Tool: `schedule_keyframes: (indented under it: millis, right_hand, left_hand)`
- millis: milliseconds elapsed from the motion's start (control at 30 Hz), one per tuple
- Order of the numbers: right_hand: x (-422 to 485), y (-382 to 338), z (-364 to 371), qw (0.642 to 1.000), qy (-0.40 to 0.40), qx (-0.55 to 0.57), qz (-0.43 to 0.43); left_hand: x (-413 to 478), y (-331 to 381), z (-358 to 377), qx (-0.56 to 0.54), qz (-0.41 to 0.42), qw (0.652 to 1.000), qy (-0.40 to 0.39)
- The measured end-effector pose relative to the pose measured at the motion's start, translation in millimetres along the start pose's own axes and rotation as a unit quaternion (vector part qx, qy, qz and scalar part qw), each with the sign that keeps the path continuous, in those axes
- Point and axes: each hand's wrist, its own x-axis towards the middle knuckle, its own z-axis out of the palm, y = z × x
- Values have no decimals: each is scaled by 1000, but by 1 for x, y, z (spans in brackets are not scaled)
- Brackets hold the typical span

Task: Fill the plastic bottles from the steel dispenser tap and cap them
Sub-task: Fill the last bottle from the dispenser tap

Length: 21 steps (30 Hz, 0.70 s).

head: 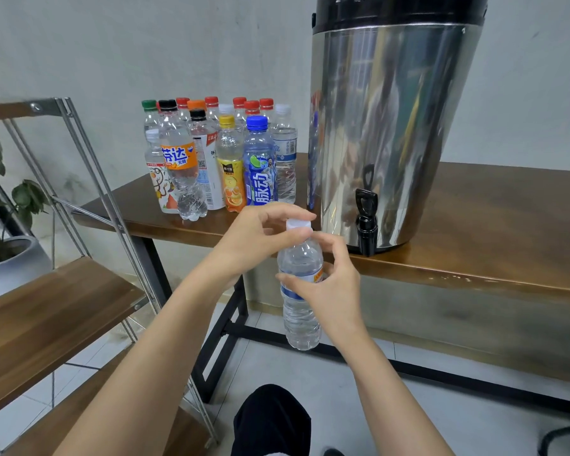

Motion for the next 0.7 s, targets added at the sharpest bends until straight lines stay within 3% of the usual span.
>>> schedule_keyframes:
  millis: [67, 233, 367, 567, 700]
  right_hand:
    - [1, -1, 2, 1000, 0, 1, -1]
    - [5, -2, 2, 1000, -2, 10, 3]
    - [6, -3, 5, 1000, -7, 7, 2]
    - [8, 1, 4, 1000, 5, 9, 18]
    - [10, 0, 4, 1000, -3, 3, 14]
  left_hand:
    - [1, -4, 0, -22, 3, 999, 25]
    - [-1, -3, -3, -38, -13, 999, -16]
    - [1, -5, 1, -6, 17, 999, 38]
    - [1, -2, -7, -17, 0, 1000, -19]
    - [4, -3, -2, 9, 2, 999, 37]
